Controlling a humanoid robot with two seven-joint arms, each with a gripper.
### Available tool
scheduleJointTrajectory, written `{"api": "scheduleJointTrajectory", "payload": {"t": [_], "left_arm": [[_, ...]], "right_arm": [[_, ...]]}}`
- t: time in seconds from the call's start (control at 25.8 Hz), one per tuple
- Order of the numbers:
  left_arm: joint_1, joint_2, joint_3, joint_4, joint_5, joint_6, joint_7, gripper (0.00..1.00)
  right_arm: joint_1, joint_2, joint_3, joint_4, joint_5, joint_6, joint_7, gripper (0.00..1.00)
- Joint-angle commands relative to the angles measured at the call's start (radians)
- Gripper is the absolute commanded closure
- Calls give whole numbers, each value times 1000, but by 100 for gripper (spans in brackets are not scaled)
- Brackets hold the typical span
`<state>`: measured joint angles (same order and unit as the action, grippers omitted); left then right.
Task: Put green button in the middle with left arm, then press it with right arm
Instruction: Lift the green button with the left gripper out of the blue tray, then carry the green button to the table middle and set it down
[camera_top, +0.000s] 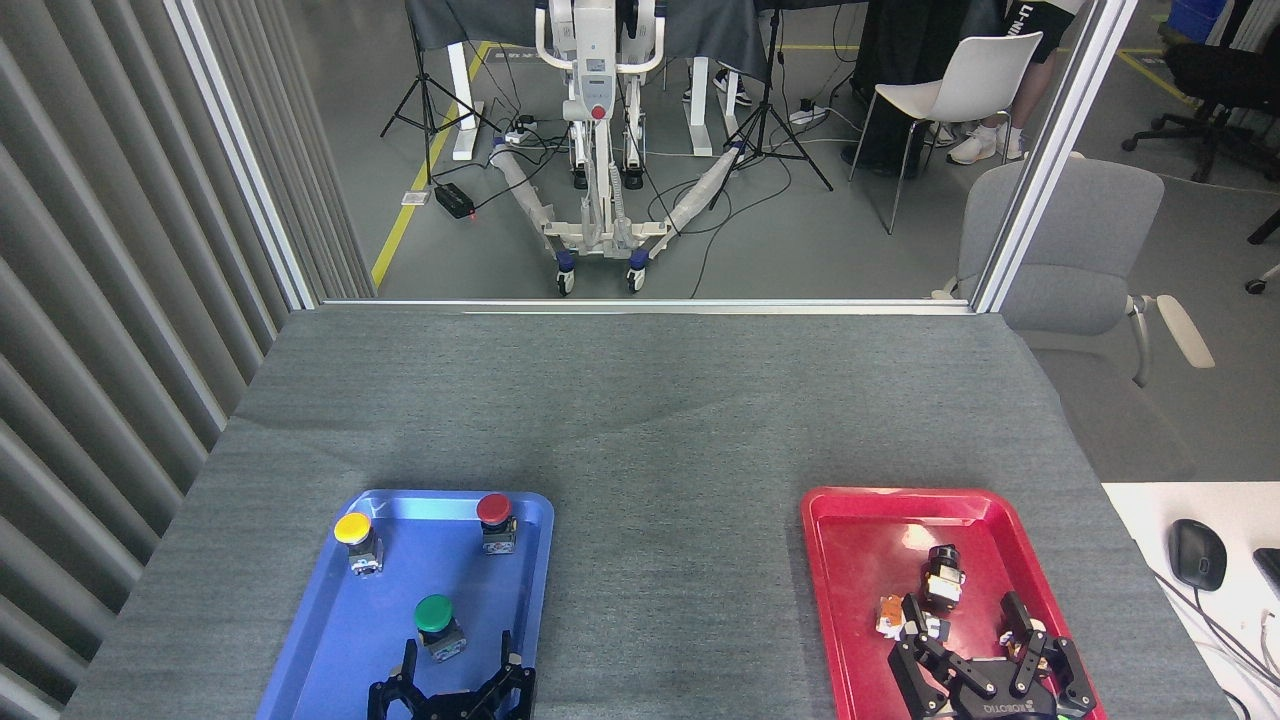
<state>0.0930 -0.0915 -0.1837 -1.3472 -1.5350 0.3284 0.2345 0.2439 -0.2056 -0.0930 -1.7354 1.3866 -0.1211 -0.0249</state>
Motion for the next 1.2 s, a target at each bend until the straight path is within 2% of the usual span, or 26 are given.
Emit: {"api": "scheduleJointTrajectory", "payload": {"t": [0.0,0.43,0.5,0.58,0.74,0.93,1.05,1.16], "left_arm": [[-15,7,4,20,61,0,-1,5],[-91,15,13,114,79,0,-9,9],[-107,15,27,140,81,0,-12,15],[-111,16,35,152,81,0,-12,16],[-108,18,61,152,79,0,-14,35],[-95,36,61,145,78,-17,-17,70],[-93,58,59,137,76,-28,-17,83],[-92,75,59,122,75,-109,-4,92]], "right_arm": [[0,-1,1,0,0,0,0,1],[-1,-6,-1,0,0,-2,-3,1],[-2,-6,-1,0,2,-2,-3,1],[0,-6,-1,0,2,-2,-3,1],[0,-6,1,0,2,-2,-3,0],[0,-5,9,0,2,-2,-3,0],[0,-3,9,0,2,-2,-3,0],[0,-3,9,0,2,-2,-3,0]]}}
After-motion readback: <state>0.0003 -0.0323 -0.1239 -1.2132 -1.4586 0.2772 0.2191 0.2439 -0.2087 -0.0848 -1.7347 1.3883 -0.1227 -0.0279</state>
